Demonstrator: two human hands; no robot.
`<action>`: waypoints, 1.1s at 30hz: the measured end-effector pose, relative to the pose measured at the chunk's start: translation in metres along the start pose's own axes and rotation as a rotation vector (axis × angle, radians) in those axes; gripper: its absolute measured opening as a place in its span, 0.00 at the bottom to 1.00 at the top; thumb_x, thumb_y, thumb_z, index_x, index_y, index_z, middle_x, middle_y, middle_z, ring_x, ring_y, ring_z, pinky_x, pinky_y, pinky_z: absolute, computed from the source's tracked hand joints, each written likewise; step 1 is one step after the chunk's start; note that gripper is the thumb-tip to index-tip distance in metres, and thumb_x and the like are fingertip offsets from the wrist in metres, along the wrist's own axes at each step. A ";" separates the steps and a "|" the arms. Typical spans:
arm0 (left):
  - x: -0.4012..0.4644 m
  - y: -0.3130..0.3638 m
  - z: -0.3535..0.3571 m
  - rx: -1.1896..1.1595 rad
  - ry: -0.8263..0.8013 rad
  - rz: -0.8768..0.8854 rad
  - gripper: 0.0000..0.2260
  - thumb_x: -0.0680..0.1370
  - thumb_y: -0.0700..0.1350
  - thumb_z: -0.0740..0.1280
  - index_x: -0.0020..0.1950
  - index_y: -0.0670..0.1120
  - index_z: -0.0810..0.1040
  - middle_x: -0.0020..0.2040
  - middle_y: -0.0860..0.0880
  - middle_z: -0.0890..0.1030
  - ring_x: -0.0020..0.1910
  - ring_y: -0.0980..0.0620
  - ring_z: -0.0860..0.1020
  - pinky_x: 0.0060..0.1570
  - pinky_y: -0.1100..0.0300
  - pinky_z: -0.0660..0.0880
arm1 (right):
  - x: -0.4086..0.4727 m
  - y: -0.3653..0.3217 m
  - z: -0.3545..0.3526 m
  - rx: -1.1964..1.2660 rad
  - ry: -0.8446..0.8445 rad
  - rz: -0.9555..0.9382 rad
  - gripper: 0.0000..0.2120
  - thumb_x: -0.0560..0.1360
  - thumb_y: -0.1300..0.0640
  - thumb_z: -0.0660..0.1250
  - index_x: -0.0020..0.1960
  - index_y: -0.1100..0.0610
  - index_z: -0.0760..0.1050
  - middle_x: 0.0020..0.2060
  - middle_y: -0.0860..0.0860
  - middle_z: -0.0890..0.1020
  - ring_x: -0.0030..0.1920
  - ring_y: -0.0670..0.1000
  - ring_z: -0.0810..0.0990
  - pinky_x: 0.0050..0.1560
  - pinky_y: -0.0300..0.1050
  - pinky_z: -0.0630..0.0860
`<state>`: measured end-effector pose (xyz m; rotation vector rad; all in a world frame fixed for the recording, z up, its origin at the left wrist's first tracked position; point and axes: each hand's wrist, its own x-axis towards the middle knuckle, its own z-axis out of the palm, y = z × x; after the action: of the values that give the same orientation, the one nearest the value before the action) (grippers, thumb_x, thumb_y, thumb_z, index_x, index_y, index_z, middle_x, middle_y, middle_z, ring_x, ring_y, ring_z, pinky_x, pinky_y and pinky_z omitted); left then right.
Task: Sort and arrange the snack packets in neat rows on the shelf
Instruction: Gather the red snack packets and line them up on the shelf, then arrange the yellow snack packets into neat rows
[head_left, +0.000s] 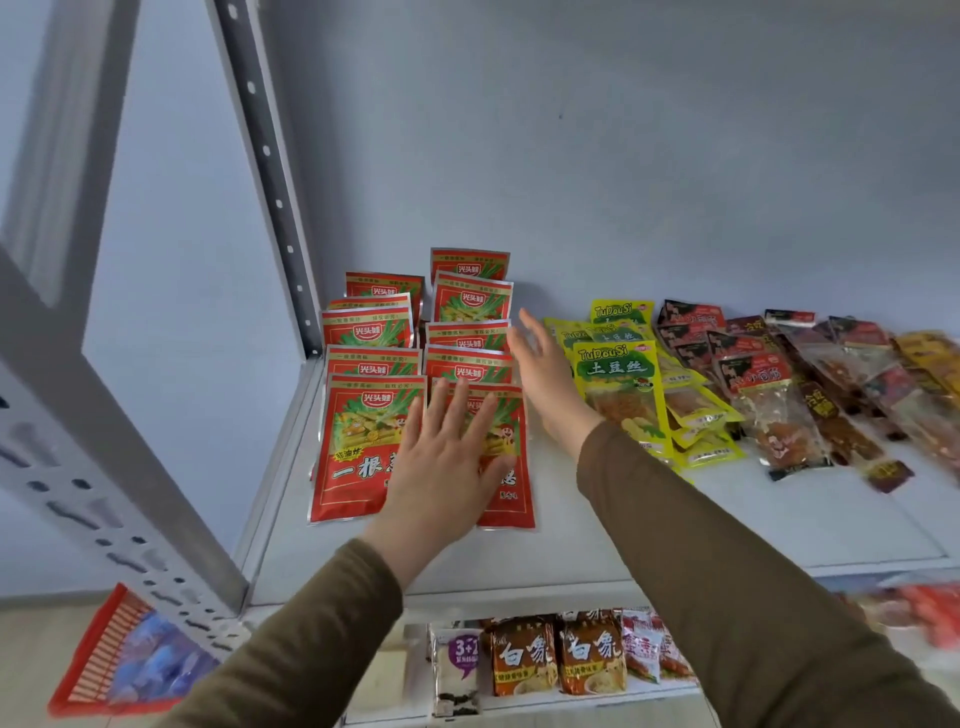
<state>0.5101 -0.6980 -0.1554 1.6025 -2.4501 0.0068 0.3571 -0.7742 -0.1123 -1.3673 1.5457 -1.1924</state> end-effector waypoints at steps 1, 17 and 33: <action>0.004 0.006 0.003 0.010 -0.006 -0.003 0.33 0.82 0.69 0.39 0.84 0.55 0.41 0.84 0.46 0.40 0.81 0.43 0.33 0.79 0.44 0.34 | 0.007 -0.005 -0.003 0.051 -0.001 0.044 0.20 0.85 0.47 0.57 0.75 0.51 0.66 0.61 0.42 0.72 0.48 0.31 0.74 0.38 0.21 0.71; 0.018 0.025 0.013 0.038 0.035 -0.112 0.34 0.81 0.72 0.37 0.84 0.59 0.43 0.84 0.50 0.42 0.82 0.47 0.36 0.81 0.43 0.39 | 0.063 -0.007 -0.034 0.130 -0.224 0.065 0.17 0.86 0.48 0.56 0.66 0.57 0.74 0.48 0.43 0.80 0.39 0.30 0.77 0.37 0.28 0.71; 0.095 0.145 0.043 -0.073 -0.215 0.057 0.38 0.77 0.72 0.43 0.84 0.57 0.42 0.85 0.46 0.41 0.83 0.40 0.40 0.80 0.40 0.44 | 0.033 0.051 -0.153 -0.647 -0.090 -0.141 0.17 0.84 0.56 0.60 0.72 0.50 0.71 0.66 0.48 0.80 0.66 0.50 0.78 0.66 0.49 0.73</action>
<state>0.3352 -0.7298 -0.1639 1.5755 -2.6207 -0.2556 0.1930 -0.7811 -0.1147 -1.9362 1.8804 -0.7076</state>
